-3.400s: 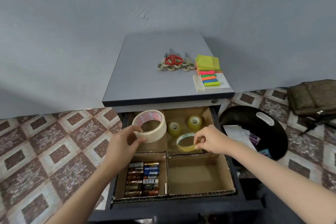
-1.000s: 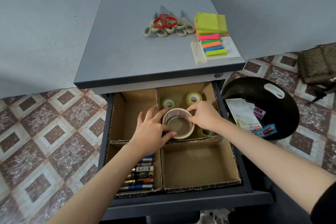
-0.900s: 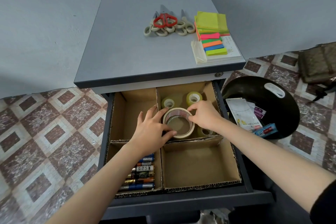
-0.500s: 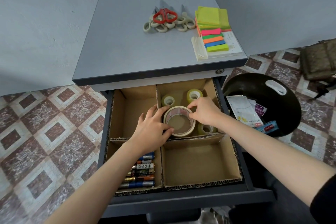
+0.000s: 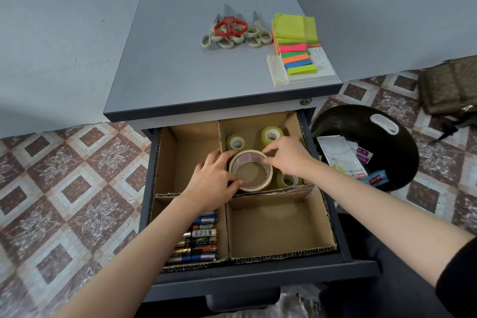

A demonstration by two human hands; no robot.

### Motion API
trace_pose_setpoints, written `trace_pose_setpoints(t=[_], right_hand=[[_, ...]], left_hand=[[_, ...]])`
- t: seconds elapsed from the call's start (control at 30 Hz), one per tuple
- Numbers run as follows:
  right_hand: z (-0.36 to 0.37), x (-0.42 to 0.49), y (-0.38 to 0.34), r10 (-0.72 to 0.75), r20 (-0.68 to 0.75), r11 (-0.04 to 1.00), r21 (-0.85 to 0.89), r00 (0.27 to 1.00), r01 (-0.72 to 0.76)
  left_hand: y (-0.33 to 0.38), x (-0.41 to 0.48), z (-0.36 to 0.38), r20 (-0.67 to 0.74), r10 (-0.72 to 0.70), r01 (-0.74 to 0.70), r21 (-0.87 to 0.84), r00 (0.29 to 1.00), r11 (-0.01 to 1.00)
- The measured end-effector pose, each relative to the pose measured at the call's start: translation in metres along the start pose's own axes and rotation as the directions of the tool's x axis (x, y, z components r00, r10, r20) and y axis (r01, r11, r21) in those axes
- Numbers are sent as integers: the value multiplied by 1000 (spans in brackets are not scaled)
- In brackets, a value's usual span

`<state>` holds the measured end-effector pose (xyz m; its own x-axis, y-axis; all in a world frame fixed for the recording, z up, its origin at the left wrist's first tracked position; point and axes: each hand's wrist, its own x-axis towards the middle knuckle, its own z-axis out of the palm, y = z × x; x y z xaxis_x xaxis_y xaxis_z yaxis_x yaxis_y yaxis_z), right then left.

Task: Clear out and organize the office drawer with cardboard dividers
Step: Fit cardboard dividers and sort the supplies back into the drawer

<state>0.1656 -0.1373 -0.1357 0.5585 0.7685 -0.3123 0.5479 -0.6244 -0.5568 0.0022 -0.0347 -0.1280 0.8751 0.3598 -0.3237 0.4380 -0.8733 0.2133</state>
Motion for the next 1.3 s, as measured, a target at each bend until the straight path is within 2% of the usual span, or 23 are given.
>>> trace_pose_setpoints(t=[0.17,0.33,0.53,0.67,0.8,1.03,1.3], right_hand=[[-11,-10,-9,-24,-66,998,48,998,27],[-33,-28,-28,-155,-113,983,85,981,165],[-56,-43,-53,-251,-173,952,135,952,276],[-75,-44,-69,-299,-215,936,124,930,330],[-96,-30,-84,-312,-286,929,106,906,354],[-142,35,-114,-277,-425,944,49,862,327],[-150,113,-138,-92,-428,991,-125,899,42]], left_hand=[[-3,-5,-2,-33,19,-18,12,999,1000],[1,-19,-20,-57,11,-10,10,998,1000],[4,-32,-55,-235,1,-14,-56,972,998],[0,-30,-84,-421,-17,-53,-153,907,987],[-10,-16,-107,-475,-77,-23,-201,877,979],[-25,16,-129,-480,-154,44,-232,863,972],[-32,38,-138,-515,-158,33,-244,842,969]])
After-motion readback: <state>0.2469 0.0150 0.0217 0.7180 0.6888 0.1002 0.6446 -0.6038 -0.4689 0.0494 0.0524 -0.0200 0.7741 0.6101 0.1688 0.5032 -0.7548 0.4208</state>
